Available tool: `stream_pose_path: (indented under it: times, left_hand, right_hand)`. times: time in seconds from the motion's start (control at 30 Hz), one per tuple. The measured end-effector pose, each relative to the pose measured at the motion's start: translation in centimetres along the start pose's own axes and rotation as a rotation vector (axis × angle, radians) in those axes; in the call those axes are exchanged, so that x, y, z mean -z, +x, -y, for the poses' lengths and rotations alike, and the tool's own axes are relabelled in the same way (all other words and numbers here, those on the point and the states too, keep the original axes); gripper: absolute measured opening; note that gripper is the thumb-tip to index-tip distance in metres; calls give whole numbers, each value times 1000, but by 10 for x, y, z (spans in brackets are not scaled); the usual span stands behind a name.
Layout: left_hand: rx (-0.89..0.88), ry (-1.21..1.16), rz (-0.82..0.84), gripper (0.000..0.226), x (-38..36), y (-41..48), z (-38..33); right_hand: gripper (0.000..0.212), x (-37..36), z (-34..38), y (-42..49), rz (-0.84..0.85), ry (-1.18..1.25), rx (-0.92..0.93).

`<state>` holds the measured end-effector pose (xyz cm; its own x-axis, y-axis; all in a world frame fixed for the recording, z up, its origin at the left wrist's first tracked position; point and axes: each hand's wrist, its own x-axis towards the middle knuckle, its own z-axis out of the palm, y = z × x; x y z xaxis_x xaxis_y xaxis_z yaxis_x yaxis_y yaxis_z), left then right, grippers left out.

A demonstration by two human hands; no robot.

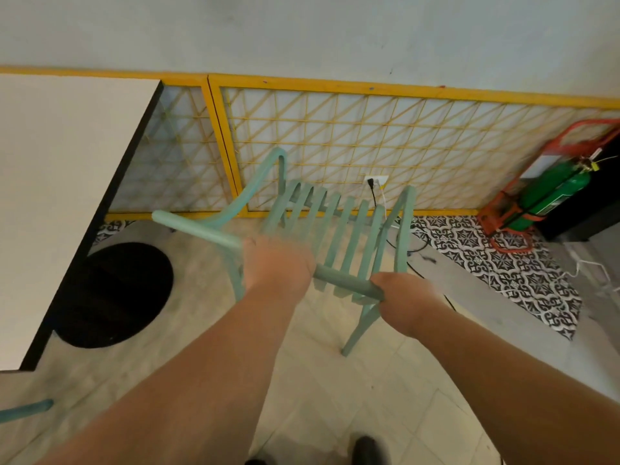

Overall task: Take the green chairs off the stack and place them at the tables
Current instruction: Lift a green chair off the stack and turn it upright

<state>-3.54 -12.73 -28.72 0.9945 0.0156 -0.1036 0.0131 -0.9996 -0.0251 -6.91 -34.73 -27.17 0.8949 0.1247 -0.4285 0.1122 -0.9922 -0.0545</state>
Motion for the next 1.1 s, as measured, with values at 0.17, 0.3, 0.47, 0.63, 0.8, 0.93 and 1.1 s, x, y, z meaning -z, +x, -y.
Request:
stream_pose_path:
  times: [0.17, 0.3, 0.47, 0.63, 0.8, 0.93, 1.1]
  left_hand:
    - [-13, 32, -4, 76, -1, 1, -21]
    - [-117, 15, -25, 77, 0, 1, -29]
    - [-232, -117, -42, 70, 8, 13, 1]
    - [-191, 22, -93, 89, 25, 53, 67]
    - [-2, 81, 116, 86, 14, 74, 119]
    - [-30, 73, 53, 68, 6, 78, 117]
    - [-56, 90, 56, 62, 8, 71, 117]
  right_hand:
    - [10, 0, -33, 10, -43, 24, 8]
    - [15, 10, -60, 20, -64, -46, -14]
    - [20, 14, -63, 29, 1, -68, 21]
    - [107, 18, -21, 31, -225, 27, 58]
    - [92, 11, 43, 62, -176, 138, 94]
    - [102, 0, 42, 72, -254, 60, 42]
    - [103, -1, 34, 76, -244, 24, 102]
